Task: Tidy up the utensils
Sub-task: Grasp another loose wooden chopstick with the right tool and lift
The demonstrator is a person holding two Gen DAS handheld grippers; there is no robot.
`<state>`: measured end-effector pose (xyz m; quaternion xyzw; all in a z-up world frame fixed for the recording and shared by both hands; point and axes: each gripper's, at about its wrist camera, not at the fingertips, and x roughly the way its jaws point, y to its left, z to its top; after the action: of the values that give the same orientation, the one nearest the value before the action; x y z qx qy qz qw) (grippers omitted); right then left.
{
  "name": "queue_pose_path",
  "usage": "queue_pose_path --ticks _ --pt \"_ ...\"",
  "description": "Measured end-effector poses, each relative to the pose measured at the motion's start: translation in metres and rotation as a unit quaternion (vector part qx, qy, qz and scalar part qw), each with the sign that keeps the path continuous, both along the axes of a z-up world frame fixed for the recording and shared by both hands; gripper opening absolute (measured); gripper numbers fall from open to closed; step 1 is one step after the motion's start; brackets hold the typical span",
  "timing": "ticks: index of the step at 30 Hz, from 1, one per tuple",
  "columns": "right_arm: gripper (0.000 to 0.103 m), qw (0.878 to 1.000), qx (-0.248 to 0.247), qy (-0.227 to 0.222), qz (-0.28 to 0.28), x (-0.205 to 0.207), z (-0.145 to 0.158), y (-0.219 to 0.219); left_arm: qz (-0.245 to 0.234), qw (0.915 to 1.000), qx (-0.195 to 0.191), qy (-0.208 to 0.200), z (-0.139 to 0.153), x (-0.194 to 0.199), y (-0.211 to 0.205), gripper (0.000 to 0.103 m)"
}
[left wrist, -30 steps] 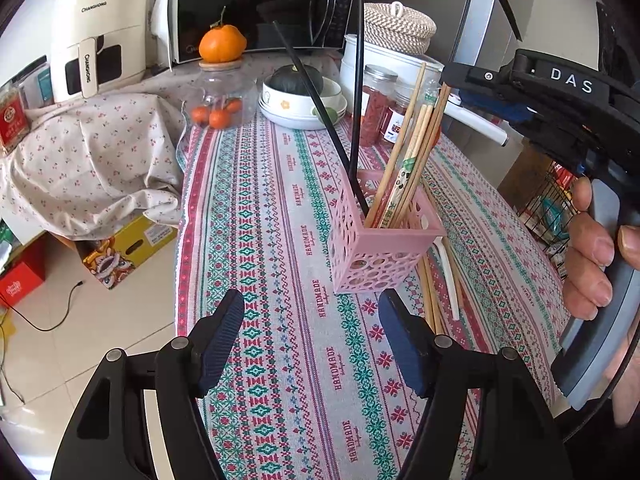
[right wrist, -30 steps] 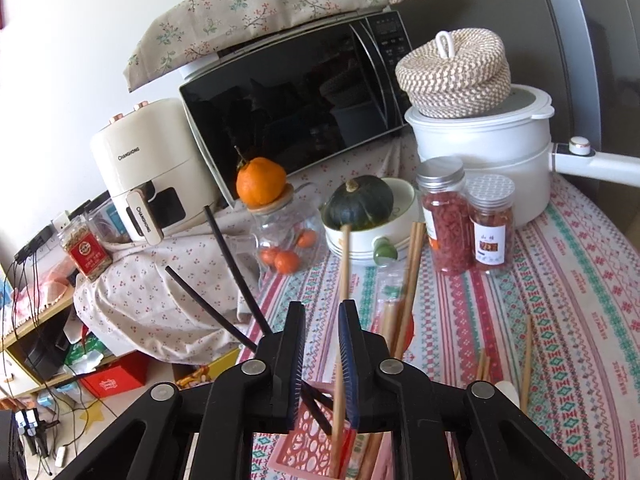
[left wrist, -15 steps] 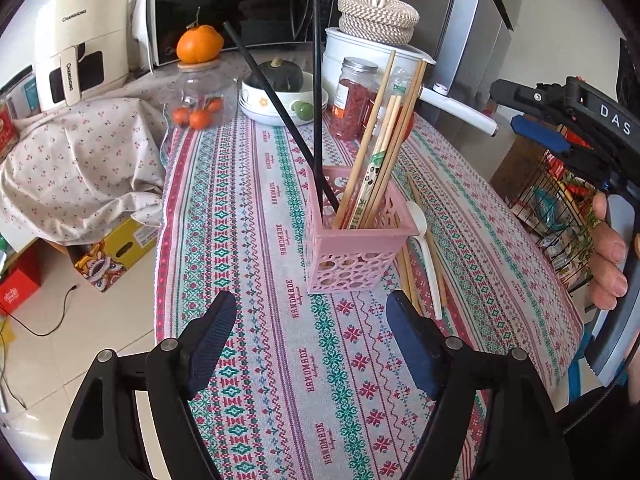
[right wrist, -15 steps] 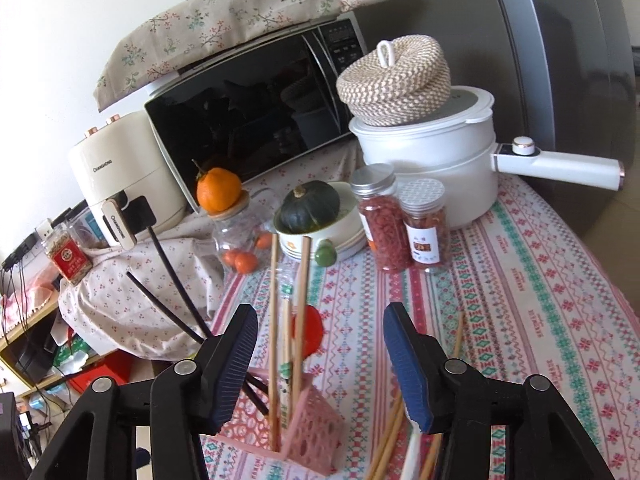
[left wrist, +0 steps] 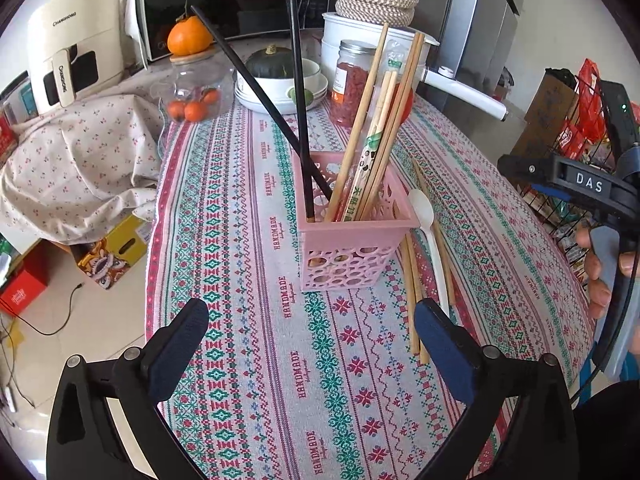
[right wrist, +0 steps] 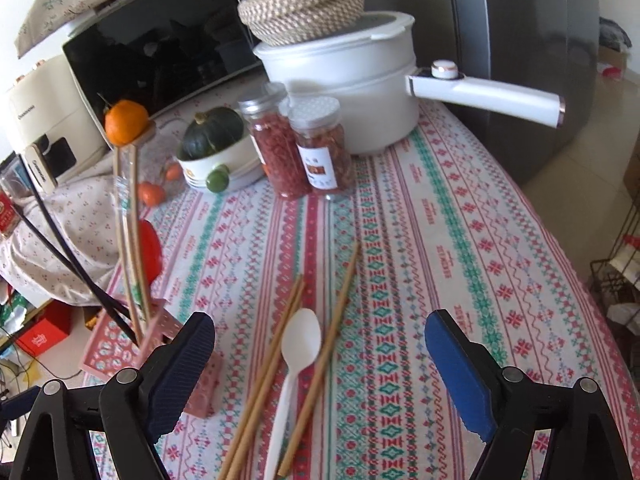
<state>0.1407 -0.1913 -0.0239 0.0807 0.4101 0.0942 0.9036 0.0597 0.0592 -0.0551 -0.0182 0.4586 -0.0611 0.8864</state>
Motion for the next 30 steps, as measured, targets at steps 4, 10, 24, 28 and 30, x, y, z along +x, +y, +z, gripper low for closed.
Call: queue_pose_path --ticks 4,10,24,28,30 --pt "0.090 0.997 -0.027 0.067 -0.020 0.015 -0.029 -0.003 0.006 0.9997 -0.007 0.022 -0.008 0.005 0.001 0.103" --pt "0.090 0.987 -0.038 0.148 -0.038 0.034 -0.071 -0.006 0.006 0.9988 -0.016 0.046 -0.017 0.009 0.003 0.103" --pt "0.089 0.976 -0.123 0.179 -0.025 0.060 -0.114 0.026 -0.007 0.9985 -0.013 0.054 -0.017 0.009 -0.005 0.103" --pt "0.071 0.977 -0.131 0.170 -0.017 0.058 -0.112 0.024 -0.026 0.9983 -0.004 0.052 -0.015 0.005 -0.019 0.103" --pt "0.054 0.977 -0.130 0.168 -0.013 0.058 -0.109 0.019 -0.040 0.9979 0.000 0.052 -0.015 0.004 -0.029 0.103"
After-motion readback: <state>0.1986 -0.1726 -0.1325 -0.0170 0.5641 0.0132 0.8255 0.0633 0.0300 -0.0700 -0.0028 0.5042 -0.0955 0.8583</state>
